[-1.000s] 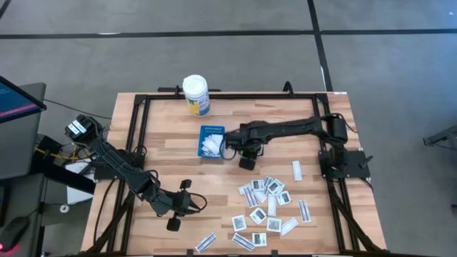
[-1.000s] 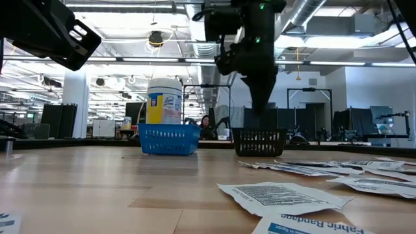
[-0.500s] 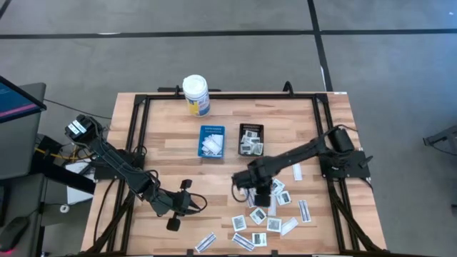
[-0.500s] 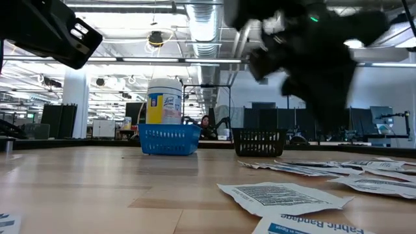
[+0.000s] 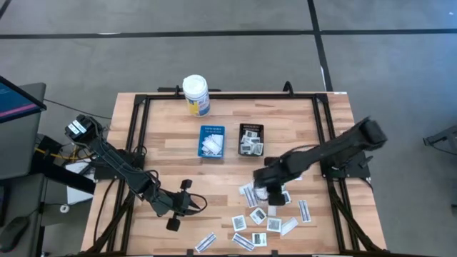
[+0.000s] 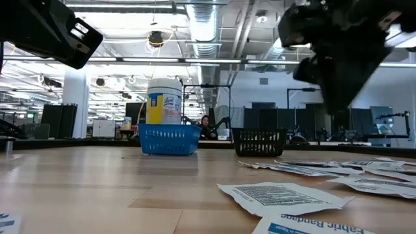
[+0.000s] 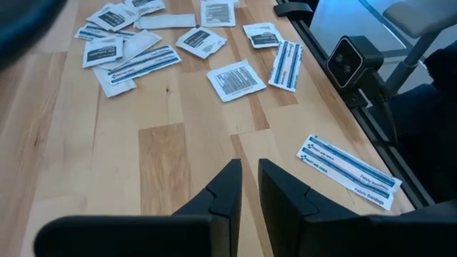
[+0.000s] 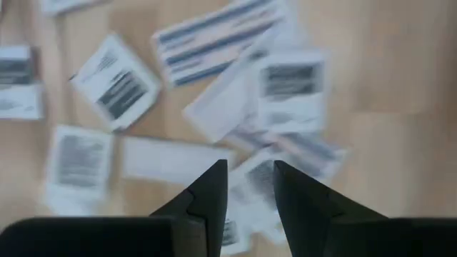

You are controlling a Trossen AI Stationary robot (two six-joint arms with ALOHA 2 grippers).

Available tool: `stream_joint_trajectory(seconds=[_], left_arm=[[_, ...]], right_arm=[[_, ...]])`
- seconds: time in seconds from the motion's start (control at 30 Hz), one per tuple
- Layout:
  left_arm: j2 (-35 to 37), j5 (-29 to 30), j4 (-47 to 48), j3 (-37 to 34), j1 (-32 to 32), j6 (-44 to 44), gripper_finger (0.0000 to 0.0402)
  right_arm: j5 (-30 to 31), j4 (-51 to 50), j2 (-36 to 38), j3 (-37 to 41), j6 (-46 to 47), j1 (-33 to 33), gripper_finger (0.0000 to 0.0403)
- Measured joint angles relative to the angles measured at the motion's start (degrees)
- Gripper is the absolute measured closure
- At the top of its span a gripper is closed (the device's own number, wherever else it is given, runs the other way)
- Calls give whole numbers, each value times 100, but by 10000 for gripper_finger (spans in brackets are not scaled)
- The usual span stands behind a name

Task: Pick & Place First Aid Supplies

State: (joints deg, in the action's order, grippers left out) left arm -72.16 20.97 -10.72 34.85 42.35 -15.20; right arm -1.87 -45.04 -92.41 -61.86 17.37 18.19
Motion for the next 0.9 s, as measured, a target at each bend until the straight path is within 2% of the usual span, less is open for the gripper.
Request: stream_joint_trajectory(seconds=[0.07, 0.1, 0.2, 0.27, 0.43, 0.77, 0.9], left_arm=[[0, -2, -2, -2, 0, 0, 353], [0, -2, -2, -2, 0, 0, 353], [0, -2, -2, -2, -37, 0, 353], [0, -1, -2, 0, -69, -1, 353], [0, 0, -2, 0, -181, -2, 353], [0, 0, 0, -2, -271, -4, 353], [0, 0, -2, -2, -271, -4, 353]], right_arm=[[470, 869, 390, 563, -50, 26, 296], [518, 1375, 528, 852, 13, 26, 296], [321, 2879, 695, 1524, 191, 19, 296], [180, 3330, 688, 1786, 172, 25, 296], [194, 3361, 438, 1921, -106, 40, 296], [247, 3807, -515, 1879, -579, 3, 296], [541, 3929, -722, 1879, -715, -23, 296]])
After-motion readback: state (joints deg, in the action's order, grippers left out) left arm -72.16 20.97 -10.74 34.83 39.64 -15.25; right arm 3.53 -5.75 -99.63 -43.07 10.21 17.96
